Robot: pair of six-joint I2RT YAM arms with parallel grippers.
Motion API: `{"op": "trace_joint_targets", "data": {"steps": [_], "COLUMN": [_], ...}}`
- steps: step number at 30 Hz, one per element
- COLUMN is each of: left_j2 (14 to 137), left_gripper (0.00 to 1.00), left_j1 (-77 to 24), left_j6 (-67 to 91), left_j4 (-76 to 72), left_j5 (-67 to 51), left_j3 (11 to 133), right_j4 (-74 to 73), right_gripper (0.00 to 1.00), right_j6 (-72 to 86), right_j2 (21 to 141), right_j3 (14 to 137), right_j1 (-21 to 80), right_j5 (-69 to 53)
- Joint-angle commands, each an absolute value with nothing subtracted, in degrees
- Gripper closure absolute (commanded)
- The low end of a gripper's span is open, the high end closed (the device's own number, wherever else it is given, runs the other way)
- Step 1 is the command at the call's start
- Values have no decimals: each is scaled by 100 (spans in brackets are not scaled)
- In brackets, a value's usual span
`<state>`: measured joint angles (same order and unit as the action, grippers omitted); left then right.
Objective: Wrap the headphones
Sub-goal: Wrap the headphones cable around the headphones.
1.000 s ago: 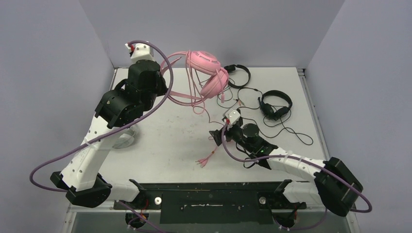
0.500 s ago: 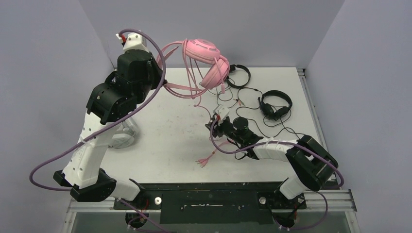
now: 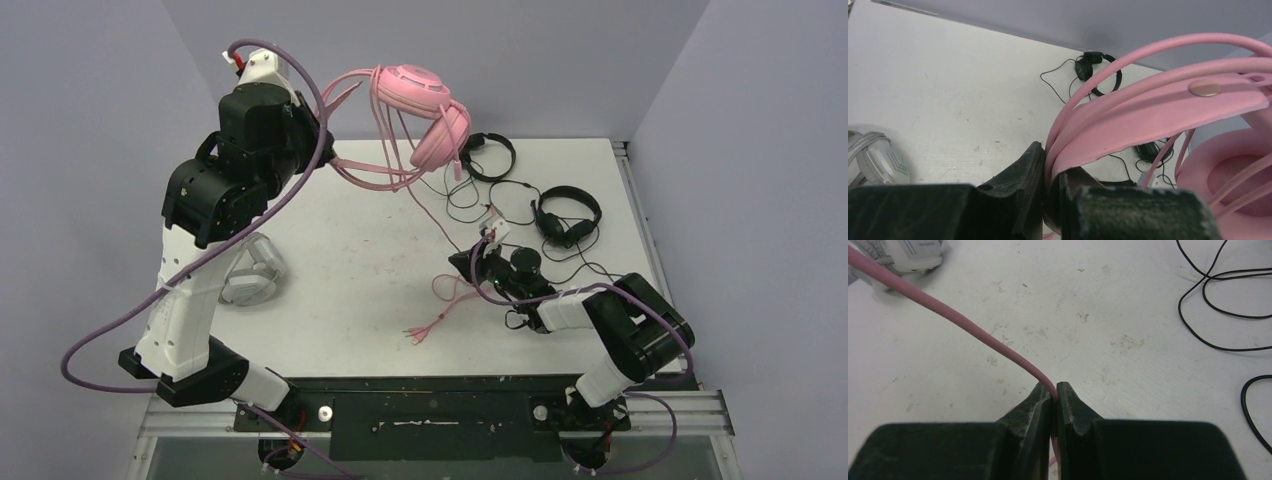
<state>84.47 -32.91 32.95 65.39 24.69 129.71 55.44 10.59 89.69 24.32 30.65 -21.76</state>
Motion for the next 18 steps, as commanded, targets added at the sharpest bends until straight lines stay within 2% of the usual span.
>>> {"op": "trace_joint_targets", "data": {"steps": [1, 5, 10, 14, 18], "left_j2": [8328, 8354, 7774, 6898, 6240], "left_gripper": [100, 100, 100, 100, 100], "left_j1": [-3180, -2913, -2874, -2891, -2909], "left_j6": [3396, 3002, 2550, 1909, 548], "left_j4": [5767, 5745, 4374, 3109, 2836], "left_j5": [1312, -253, -2251, -2597, -2426], "left_j3": [13287, 12958, 11247, 9713, 8756], "right_j4": [6165, 6231, 6056, 5330, 4340], "right_gripper": [100, 100, 100, 100, 100], "right_j6": [2124, 2846, 3544, 3691, 3606], "right_j2": [8903, 8885, 8490, 8055, 7628], "right_j3": [2344, 2542, 2577, 2820, 3259], "right_j1": [2564, 1951, 1327, 892, 693], "right_j5": [-3048, -3988, -4609, -4856, -5007]}}
